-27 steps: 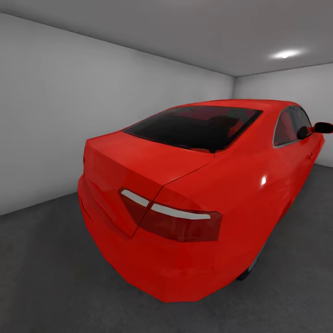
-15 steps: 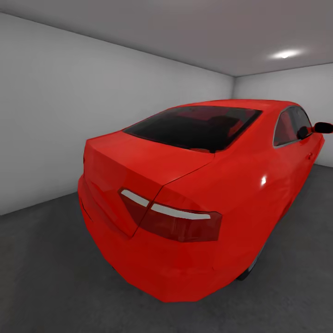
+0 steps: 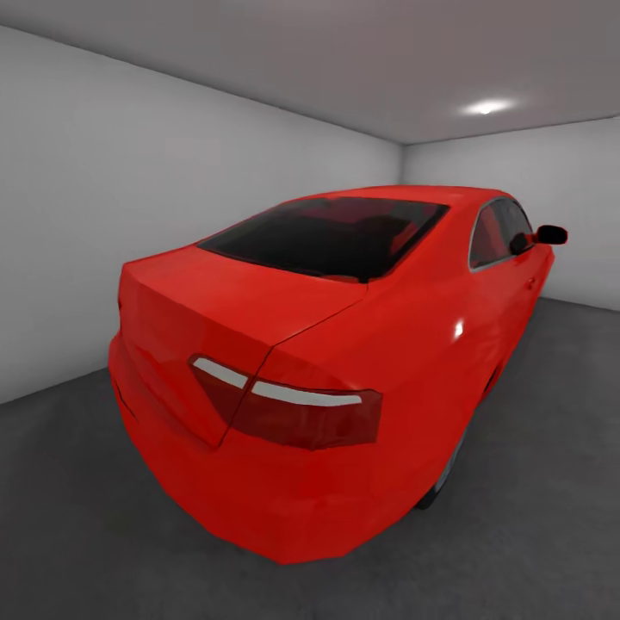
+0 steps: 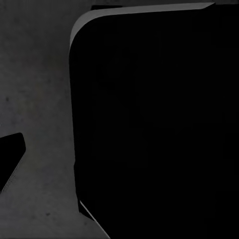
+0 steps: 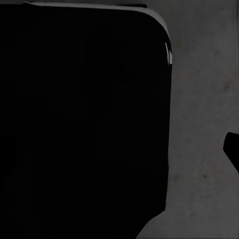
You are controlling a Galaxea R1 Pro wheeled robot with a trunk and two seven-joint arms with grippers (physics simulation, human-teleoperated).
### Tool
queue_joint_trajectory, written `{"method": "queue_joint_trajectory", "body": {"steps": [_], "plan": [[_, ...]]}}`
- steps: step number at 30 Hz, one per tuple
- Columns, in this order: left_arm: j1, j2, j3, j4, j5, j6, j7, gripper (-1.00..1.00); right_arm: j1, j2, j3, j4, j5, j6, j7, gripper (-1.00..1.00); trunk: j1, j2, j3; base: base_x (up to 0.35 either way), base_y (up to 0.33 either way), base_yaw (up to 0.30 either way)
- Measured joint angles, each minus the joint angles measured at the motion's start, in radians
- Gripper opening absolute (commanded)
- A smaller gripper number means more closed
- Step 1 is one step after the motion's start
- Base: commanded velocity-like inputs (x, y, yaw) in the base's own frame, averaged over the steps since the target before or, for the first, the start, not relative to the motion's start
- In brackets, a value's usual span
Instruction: Move the two storage containers from the living room to the garage. In the garage, place one container on the floor and stack the other container on top of it (either order is fine).
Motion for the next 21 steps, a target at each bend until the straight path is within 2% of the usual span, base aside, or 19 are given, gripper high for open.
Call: {"method": "queue_joint_trajectory", "body": {"steps": [5,21], "plan": [[0.000,0.000,0.000,0.000,0.000,0.000,0.000,1.00,0.000,-0.001,0.006,0.000,0.005,-0.024,0.004,1.00,0.000,0.000,0.000,0.000,0.000,-0.264],[0.001,0.000,0.000,0.000,0.000,0.000,0.000,1.00,0.000,-0.001,0.005,0.001,0.002,-0.029,0.009,1.00,0.000,0.000,0.000,0.000,0.000,-0.292]]}}
